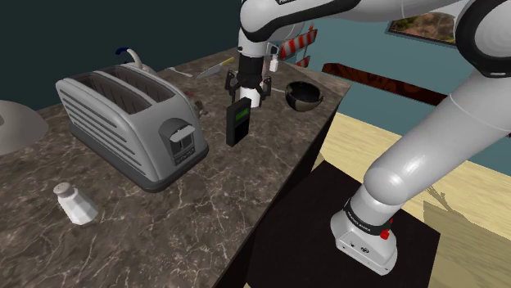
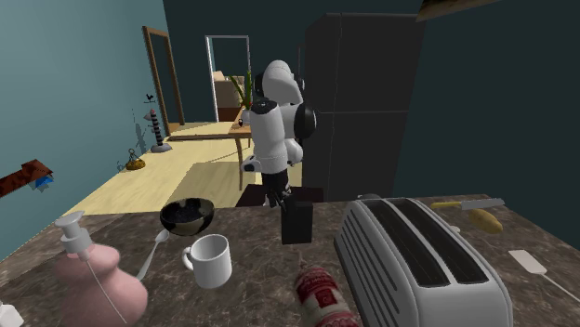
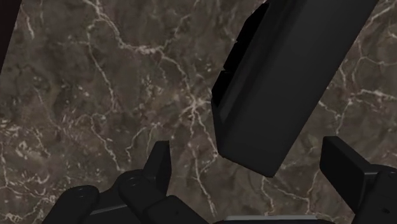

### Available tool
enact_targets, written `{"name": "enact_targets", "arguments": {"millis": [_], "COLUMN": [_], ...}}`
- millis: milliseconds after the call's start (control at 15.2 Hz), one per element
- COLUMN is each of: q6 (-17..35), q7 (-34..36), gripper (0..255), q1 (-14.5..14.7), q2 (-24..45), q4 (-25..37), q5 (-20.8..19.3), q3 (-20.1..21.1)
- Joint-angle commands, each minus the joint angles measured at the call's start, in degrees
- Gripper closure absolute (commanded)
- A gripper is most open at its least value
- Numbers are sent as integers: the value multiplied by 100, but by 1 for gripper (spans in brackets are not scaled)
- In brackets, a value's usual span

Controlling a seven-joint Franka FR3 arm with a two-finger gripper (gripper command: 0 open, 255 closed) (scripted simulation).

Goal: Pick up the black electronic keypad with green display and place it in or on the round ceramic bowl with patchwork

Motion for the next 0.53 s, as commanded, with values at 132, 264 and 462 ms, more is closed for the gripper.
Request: {"name": "enact_targets", "arguments": {"millis": [132, 264, 462], "q6": [65, 65, 64], "q7": [-4, -4, -4], "gripper": [0, 0, 255], "q1": [2, 2, 2], "q2": [6, 6, 6], "q4": [-57, -57, -56], "q5": [2, 2, 2], "q3": [3, 3, 3]}}
